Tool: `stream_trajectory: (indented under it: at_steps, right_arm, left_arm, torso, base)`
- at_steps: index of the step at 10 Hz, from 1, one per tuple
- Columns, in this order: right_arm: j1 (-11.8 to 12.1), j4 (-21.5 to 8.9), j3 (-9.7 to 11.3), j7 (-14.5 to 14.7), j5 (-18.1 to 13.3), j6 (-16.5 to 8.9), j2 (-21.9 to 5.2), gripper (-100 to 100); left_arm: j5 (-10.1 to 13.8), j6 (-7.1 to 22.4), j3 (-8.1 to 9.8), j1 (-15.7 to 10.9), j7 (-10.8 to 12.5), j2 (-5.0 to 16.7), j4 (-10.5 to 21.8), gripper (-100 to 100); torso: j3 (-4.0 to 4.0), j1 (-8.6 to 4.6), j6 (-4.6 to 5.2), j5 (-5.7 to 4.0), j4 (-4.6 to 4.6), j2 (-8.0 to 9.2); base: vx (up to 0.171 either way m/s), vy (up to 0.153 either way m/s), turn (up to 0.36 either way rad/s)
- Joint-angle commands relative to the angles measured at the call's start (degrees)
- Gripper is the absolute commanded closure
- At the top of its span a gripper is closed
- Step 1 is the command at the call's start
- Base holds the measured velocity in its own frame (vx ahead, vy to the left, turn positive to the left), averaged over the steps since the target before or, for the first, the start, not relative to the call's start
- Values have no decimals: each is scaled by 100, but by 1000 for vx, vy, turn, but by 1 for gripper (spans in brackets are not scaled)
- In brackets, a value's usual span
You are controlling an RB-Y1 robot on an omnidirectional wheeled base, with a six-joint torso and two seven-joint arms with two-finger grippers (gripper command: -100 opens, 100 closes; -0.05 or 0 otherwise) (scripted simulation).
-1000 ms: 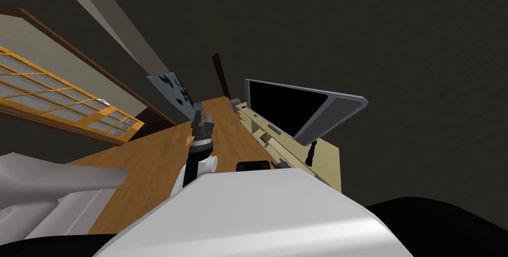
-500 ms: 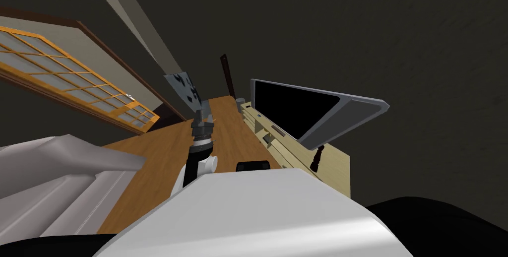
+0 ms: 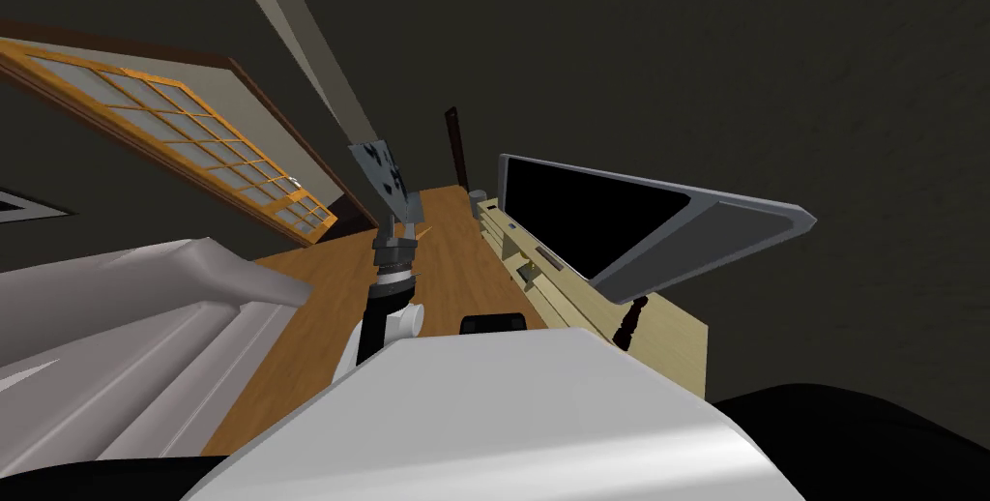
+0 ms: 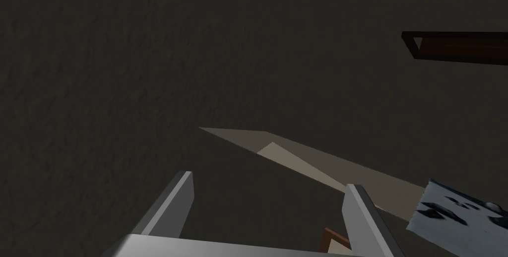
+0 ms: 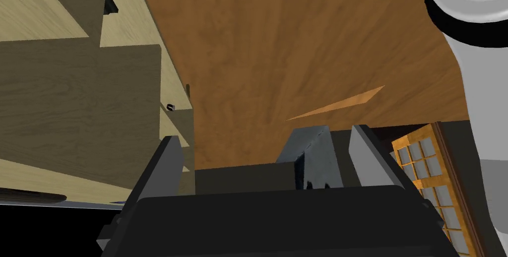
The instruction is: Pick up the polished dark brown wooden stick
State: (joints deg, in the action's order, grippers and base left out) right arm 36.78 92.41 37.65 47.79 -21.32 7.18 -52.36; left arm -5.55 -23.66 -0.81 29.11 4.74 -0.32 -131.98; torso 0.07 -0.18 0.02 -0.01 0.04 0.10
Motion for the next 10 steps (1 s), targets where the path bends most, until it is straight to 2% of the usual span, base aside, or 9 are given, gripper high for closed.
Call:
stream_trajectory:
  at_steps: [1,2,3,4,5,6,8,9,10]
  right_arm:
    - [-14,-181,62,220,-58,74,-51,-100]
    - [-47,-319,226,387,-144,90,-261,-100]
    - [-47,-319,226,495,-144,90,-261,-100]
    - [-86,-452,381,672,-226,111,-464,-100]
    - [-86,-452,381,764,-226,111,-464,-100]
    - [-129,-581,529,971,-304,135,-659,-100]
    - [-176,-704,669,1262,-379,162,-847,-100]
    - [-176,-704,669,1279,-379,162,-847,-100]
    - [-226,-823,799,1514,-451,189,-1026,-100]
  left_arm:
    - [0,0,0,0,0,0,0,0]
    - [0,0,1,1,0,0,0,0]
    - [0,0,0,0,0,0,0,0]
    - [0,0,1,1,0,0,0,0]
    - [0,0,0,0,0,0,0,0]
    - [0,0,1,1,0,0,0,0]
    - [0,0,1,1,0,0,0,0]
    - [0,0,1,0,0,0,0,0]
    - [0,0,1,1,0,1,0,0]
  torso:
    - [0,0,0,0,0,0]
    - [0,0,4,-1,0,-1]
    - [0,-5,2,-2,0,0]
    - [0,-4,4,-3,0,0]
    - [0,-8,2,-2,0,0]
    - [-1,-8,4,-3,0,-2]
    - [-1,-10,5,-4,0,-2]
    - [-1,-15,1,-4,0,-3]
    - [-2,-14,6,-5,0,-4]
  base:
    - [-12,-28,122]
    - [-13,-38,184]
    - [-14,-38,118]
    - [-13,-46,195]
    - [-11,-48,128]
    - [-14,-54,230]
    - [-14,-58,152]
    - [-10,-63,116]
    - [-13,-69,193]
